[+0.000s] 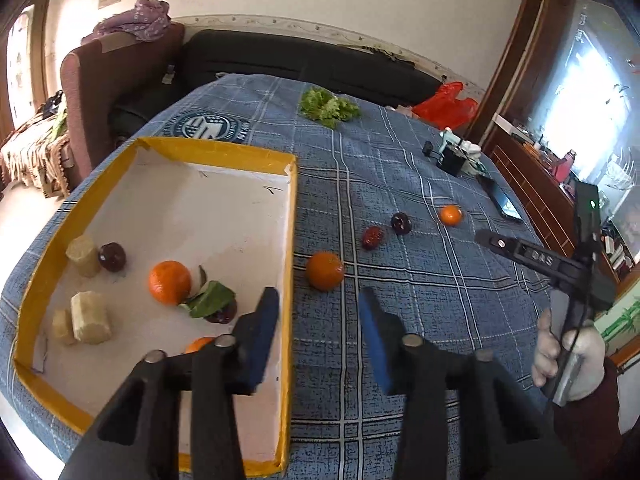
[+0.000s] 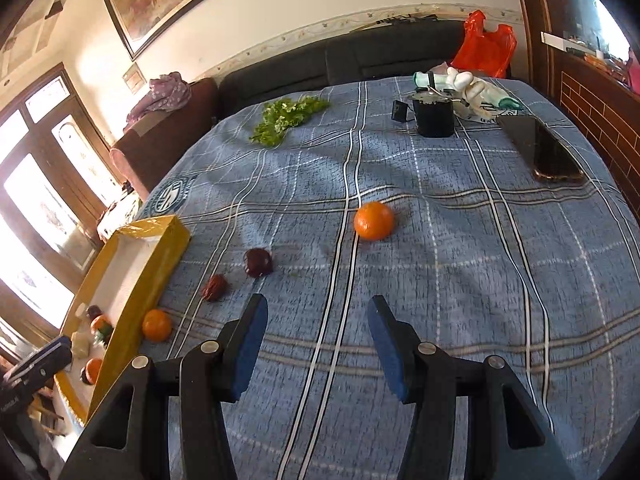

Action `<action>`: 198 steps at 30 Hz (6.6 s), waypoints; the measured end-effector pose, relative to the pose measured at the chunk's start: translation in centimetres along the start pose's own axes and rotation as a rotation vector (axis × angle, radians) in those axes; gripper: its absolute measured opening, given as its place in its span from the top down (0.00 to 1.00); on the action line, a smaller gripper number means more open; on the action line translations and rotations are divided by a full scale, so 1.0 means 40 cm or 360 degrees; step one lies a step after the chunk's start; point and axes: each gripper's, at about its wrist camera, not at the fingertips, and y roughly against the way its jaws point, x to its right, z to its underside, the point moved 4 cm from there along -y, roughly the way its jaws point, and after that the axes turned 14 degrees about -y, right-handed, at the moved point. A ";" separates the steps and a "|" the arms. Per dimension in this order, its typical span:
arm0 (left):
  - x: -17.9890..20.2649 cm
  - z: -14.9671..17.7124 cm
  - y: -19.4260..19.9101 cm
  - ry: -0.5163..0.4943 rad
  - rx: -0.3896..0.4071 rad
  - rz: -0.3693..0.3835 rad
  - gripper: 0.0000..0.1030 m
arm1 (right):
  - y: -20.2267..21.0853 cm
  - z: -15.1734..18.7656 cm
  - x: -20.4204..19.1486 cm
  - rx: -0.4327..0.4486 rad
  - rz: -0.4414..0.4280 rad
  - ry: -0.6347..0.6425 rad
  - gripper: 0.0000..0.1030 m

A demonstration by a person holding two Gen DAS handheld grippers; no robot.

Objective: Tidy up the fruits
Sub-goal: 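Move both open tools back over the fruit on the bed, then grasp a dark plum with the right tool while the left tool grasps a red date, then carry the plum and red date into the tray and open both tools, then move both open tools back toward the mandarins on the bed, then grasp a mandarin with the right tool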

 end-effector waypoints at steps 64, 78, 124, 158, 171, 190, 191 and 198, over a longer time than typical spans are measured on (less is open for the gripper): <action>-0.170 -0.074 0.069 0.0069 0.0013 -0.0339 0.81 | -0.097 -0.016 -0.097 0.0005 -0.0148 0.0110 0.72; -0.321 0.101 0.082 0.0342 -0.0080 -0.0392 0.81 | -0.071 0.104 -0.403 -0.0118 -0.0314 0.0454 0.71; -0.139 0.099 0.095 0.0184 -0.0050 -0.0197 0.20 | -0.040 0.112 -0.350 -0.0100 -0.0188 0.0407 0.49; -0.050 0.081 0.051 0.0042 -0.0038 -0.0035 0.21 | -0.190 0.199 -0.346 -0.0296 -0.0068 0.0542 0.62; 0.067 0.054 0.035 -0.0168 -0.0066 0.0056 0.33 | -0.059 -0.015 -0.089 -0.0015 0.0063 0.0208 0.48; 0.132 0.001 -0.057 -0.0196 -0.0163 0.0058 0.42 | -0.211 -0.136 0.047 0.0050 0.0386 0.0045 0.64; 0.134 -0.004 -0.064 -0.0193 -0.0167 0.0058 0.41 | -0.202 -0.128 0.049 0.0036 0.0380 0.0036 0.64; 0.188 -0.050 -0.173 -0.0298 -0.0225 0.0070 0.36 | -0.074 -0.011 0.022 -0.0034 0.0155 0.0061 0.63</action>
